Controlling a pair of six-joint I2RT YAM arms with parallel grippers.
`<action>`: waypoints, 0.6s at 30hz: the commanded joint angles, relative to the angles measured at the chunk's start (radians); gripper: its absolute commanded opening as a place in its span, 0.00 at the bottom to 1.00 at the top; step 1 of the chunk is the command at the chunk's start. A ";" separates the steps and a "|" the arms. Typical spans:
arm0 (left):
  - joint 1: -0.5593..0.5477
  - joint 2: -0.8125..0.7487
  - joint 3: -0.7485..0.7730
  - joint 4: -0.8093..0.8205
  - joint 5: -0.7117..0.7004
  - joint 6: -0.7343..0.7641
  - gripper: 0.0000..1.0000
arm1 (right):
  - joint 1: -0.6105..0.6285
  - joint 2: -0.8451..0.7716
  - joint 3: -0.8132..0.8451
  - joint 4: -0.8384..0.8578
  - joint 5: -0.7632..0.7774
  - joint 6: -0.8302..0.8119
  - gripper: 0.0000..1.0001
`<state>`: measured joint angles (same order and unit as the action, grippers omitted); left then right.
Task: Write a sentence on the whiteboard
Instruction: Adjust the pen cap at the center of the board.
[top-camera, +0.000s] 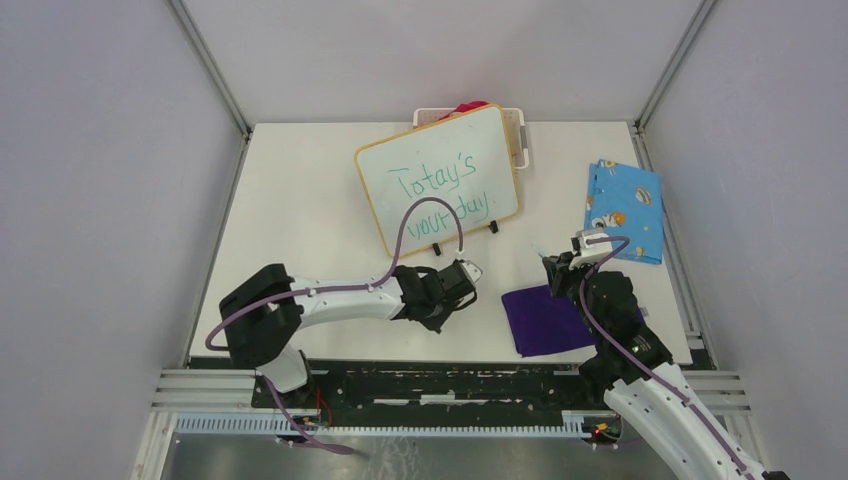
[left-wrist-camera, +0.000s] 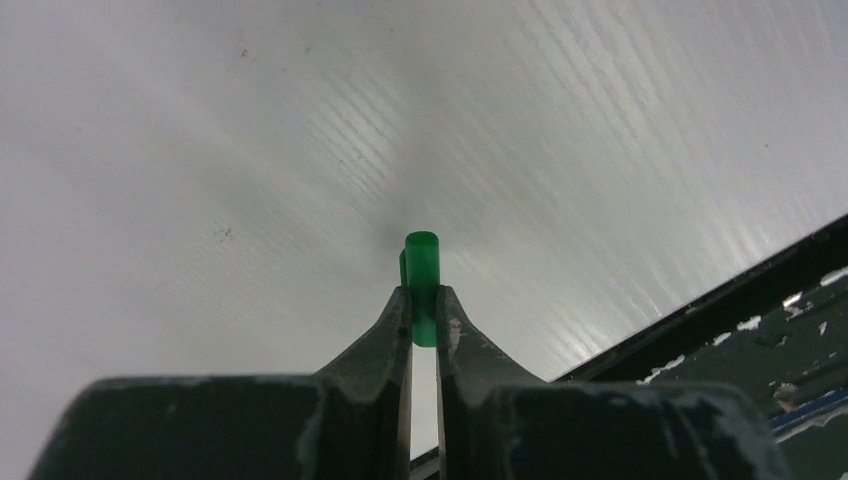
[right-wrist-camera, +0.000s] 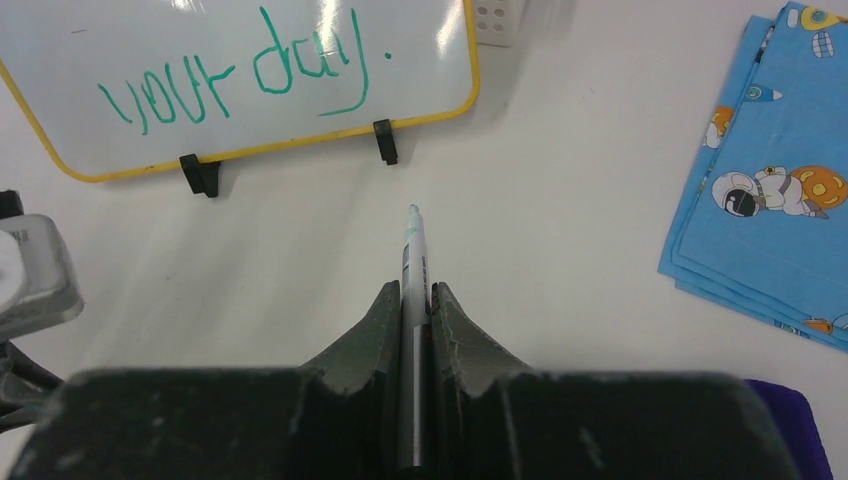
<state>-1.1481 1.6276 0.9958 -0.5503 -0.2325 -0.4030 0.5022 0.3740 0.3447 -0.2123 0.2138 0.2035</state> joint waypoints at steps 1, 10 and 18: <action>-0.009 -0.081 0.025 -0.025 0.115 0.326 0.10 | 0.005 -0.009 0.044 0.003 0.000 -0.014 0.00; -0.016 -0.172 -0.075 0.003 0.166 0.736 0.16 | 0.005 -0.032 0.080 -0.041 0.020 -0.030 0.00; -0.016 -0.142 -0.142 0.099 0.148 0.899 0.21 | 0.005 -0.054 0.096 -0.067 0.042 -0.045 0.00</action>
<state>-1.1591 1.4681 0.8581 -0.5407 -0.0948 0.3412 0.5022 0.3355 0.3946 -0.2733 0.2237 0.1749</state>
